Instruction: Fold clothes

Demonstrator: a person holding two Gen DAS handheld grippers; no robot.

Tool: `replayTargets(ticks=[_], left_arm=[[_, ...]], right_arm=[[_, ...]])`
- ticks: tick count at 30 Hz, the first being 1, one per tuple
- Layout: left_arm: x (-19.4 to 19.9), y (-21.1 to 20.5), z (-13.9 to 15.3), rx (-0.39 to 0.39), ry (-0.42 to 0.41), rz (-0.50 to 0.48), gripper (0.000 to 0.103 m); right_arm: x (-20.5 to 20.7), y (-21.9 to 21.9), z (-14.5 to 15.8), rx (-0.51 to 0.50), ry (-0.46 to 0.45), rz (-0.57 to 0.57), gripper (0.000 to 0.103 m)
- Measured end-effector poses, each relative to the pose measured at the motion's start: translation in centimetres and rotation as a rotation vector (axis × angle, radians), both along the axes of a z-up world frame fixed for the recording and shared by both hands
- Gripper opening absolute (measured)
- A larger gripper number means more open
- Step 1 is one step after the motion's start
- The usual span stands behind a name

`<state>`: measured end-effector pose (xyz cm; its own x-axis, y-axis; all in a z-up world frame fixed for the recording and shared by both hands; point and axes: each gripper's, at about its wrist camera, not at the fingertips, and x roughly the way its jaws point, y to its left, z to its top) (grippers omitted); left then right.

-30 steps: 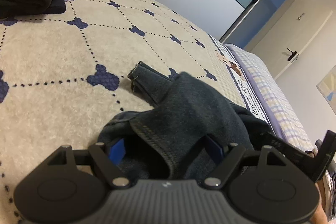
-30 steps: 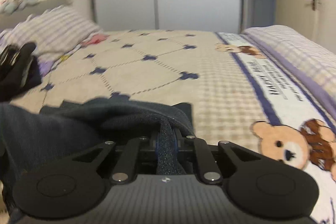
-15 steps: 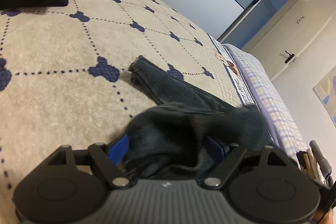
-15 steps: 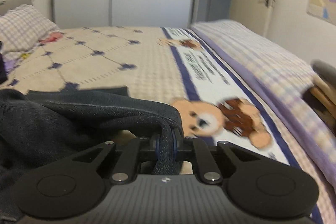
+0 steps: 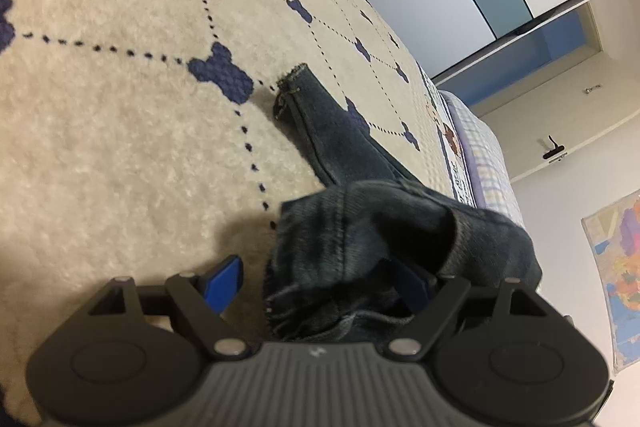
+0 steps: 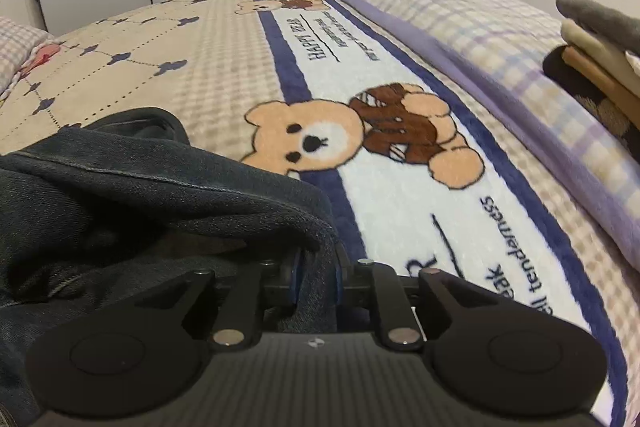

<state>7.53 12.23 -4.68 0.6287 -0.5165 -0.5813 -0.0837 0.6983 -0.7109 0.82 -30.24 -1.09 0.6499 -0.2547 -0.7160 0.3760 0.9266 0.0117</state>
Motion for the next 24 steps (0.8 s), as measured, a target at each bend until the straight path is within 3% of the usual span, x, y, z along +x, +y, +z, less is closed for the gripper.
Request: replayTargets(ticks=[3, 5, 13, 18, 24], left_arm=[[0.1, -0.6, -0.2, 0.017, 0.002, -0.005, 0.080], [0.0, -1.0, -0.2, 0.054, -0.004, -0.002, 0.079], [0.2, -1.5, 0.5, 0.104, -0.032, -0.013, 0.077], [0.5, -1.5, 0.4, 0.104, -0.022, -0.013, 0.073], [0.7, -1.1, 0.2, 0.088, 0.016, 0.002, 0.068]], right_arm=[[0.7, 0.5, 0.4, 0.012, -0.014, 0.021, 0.040], [1.3, 0.8, 1.0, 0.029, -0.025, 0.036, 0.044], [3.6, 2.6, 2.3, -0.058, -0.072, 0.086, 0.044], [4.7, 4.4, 2.6, -0.212, -0.106, 0.115, 0.044], [6.0, 5.8, 2.4, -0.305, -0.120, 0.132, 0.044]])
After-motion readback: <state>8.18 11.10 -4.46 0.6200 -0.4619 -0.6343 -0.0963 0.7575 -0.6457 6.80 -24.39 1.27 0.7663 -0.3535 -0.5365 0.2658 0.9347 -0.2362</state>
